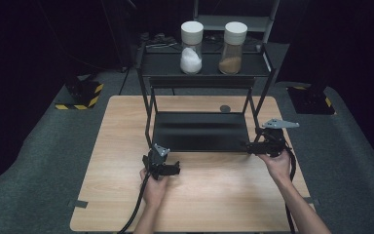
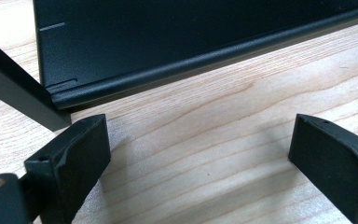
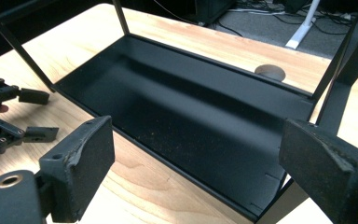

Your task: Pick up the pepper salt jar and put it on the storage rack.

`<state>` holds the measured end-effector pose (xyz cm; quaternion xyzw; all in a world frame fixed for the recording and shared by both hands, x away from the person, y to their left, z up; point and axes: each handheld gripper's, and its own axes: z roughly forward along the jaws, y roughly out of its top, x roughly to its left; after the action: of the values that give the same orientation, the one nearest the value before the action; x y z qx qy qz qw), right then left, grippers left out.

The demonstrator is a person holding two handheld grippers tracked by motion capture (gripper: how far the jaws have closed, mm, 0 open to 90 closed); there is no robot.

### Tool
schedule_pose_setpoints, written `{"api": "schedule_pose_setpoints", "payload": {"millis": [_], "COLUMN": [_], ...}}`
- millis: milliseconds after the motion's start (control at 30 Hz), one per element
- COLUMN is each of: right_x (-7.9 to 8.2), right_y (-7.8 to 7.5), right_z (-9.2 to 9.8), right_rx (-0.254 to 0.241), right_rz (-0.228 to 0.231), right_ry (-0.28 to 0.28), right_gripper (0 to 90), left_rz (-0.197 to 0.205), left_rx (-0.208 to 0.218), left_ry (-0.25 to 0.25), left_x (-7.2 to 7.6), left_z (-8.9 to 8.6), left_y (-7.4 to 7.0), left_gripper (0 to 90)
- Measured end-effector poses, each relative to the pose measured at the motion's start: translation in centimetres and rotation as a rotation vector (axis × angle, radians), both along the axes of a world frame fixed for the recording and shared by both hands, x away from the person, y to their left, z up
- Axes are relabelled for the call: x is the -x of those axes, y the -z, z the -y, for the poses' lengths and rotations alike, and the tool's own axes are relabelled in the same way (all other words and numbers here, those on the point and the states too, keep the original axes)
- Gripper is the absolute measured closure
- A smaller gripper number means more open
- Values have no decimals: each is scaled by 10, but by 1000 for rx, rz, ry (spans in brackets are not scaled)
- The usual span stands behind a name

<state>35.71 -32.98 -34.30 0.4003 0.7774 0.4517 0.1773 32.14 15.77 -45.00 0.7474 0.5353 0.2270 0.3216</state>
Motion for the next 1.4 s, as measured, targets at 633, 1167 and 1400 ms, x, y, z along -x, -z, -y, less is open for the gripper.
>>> {"api": "schedule_pose_setpoints", "payload": {"millis": [633,1167,1400], "right_x": [10,12,13], "right_y": [22,37,43], "right_z": [-10,-18,-20], "right_rx": [49,72,81], "right_rz": [17,4,-4], "right_ry": [-1,-3,-1], "right_gripper": [103,103,104], "left_rz": [0,0,0], "left_rx": [0,0,0], "left_ry": [0,0,1], "left_x": [0,0,0], "left_z": [0,0,0], "left_y": [0,0,0], "left_gripper": [53,53,53]}}
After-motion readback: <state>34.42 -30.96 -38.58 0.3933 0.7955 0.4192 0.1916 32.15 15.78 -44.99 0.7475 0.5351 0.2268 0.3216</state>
